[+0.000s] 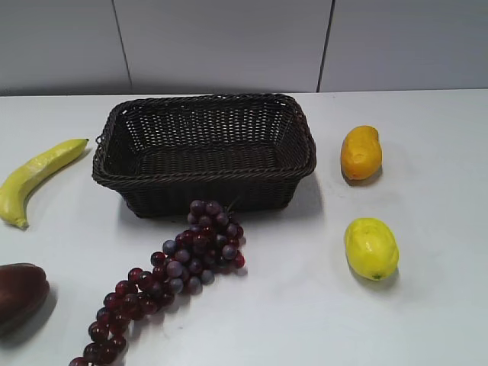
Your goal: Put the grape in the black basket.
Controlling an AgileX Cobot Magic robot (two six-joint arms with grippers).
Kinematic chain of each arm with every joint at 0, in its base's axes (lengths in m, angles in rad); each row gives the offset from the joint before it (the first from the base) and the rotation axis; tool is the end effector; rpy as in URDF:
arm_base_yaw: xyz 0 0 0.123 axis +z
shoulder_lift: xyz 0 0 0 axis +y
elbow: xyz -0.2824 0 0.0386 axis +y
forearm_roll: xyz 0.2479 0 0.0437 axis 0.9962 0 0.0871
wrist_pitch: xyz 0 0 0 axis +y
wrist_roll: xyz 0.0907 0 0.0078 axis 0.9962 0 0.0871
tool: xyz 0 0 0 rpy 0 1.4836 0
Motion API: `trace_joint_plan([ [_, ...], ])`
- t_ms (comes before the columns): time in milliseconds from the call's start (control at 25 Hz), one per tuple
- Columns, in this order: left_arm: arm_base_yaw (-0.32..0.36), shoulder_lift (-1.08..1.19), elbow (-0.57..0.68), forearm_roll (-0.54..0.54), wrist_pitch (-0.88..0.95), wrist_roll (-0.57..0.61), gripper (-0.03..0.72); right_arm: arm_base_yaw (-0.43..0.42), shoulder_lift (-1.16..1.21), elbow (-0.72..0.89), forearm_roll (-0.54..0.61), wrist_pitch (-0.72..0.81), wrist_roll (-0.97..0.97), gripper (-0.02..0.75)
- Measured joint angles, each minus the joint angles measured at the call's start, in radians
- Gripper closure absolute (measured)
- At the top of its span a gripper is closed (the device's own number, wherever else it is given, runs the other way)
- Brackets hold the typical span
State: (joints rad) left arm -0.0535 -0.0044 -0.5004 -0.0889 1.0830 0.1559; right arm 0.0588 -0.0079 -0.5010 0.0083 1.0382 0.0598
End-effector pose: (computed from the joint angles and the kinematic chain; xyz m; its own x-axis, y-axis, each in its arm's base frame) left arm -0.0071 -0.0068 0.2757 -0.4524 0.1379 -0.8811 0.1751 0.9825 0.0639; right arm -0.0053 0.0003 0.2792 -0.4304 0.0387 -0.9018 -0.0378 0.9974 0.0609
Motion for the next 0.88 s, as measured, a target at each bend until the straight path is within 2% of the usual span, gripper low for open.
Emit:
trace_joint_plan([
  [160, 0.000, 0.000, 0.000, 0.000, 0.000, 0.000, 0.460, 0.000, 0.044, -0.017, 0.001, -0.159, 0.000, 0.194],
  [360, 0.000, 0.000, 0.000, 0.000, 0.000, 0.000, 0.460, 0.000, 0.208, -0.004, 0.002, -0.407, 0.000, 0.191],
  [640, 0.000, 0.000, 0.000, 0.000, 0.000, 0.000, 0.460, 0.000, 0.581, 0.006, 0.045, -0.693, 0.000, 0.104],
  [880, 0.000, 0.000, 0.000, 0.000, 0.000, 0.000, 0.460, 0.013, 0.927, -0.038, 0.080, -0.741, 0.000, 0.094],
])
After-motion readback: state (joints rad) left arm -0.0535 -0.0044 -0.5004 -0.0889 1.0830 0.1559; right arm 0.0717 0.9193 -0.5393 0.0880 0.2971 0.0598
